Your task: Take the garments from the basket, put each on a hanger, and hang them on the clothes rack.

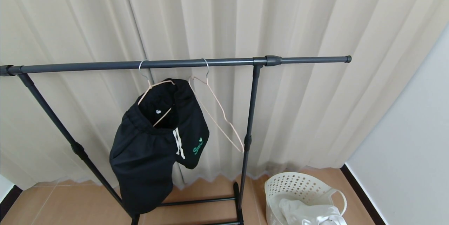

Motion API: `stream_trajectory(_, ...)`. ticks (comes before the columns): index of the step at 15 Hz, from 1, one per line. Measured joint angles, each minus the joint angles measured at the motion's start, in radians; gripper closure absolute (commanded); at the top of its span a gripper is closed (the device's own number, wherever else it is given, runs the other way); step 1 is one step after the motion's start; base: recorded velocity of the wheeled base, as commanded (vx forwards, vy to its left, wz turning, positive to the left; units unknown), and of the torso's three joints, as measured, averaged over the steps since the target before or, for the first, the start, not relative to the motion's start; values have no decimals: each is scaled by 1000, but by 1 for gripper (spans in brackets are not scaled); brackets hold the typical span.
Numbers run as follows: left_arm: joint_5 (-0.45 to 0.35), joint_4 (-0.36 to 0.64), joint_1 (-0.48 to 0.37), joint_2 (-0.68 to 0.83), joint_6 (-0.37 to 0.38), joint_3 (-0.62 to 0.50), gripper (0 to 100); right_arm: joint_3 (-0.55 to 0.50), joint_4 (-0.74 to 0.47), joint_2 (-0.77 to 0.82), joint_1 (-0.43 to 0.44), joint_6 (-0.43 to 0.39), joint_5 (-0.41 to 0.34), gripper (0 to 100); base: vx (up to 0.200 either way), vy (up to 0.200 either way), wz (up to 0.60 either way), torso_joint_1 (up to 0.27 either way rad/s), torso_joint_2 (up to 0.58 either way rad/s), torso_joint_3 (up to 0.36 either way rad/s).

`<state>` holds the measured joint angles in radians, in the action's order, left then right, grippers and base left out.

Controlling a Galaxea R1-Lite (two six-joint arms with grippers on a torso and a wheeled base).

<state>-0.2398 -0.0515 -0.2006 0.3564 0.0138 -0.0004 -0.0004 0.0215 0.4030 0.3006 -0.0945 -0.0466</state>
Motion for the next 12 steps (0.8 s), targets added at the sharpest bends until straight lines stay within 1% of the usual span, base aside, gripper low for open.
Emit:
stream_trajectory(2, 0, 0, -21, -14, 1, 0, 0, -1, -24, -69, -27, 1, 3, 0, 0, 0, 0, 0, 0, 0)
stream_trajectory(5, 8, 0, -22, -43, 6, 0, 0, -8, -52, -186, -145, 23, -4, 0, 0, 0, 0, 0, 0, 0)
stream_trajectory(6, 14, 0, -1, -49, 13, 0, 0, -10, -53, -209, -164, 25, -5, 0, 0, 0, 0, 0, 0, 0)
stream_trajectory(8, 24, -1, 83, -62, 44, 0, 0, -10, -54, -234, -178, 30, -4, 0, 0, 0, 0, 0, 0, 0)
stream_trajectory(10, 26, -1, 165, -103, 54, 0, 0, -10, -54, -257, -182, 33, -3, 0, 0, 0, 0, 0, 0, 0)
stream_trajectory(12, 22, -1, 199, -179, 51, 0, 0, -10, -53, -285, -198, 35, 1, 0, 0, 0, 0, 0, 0, 0)
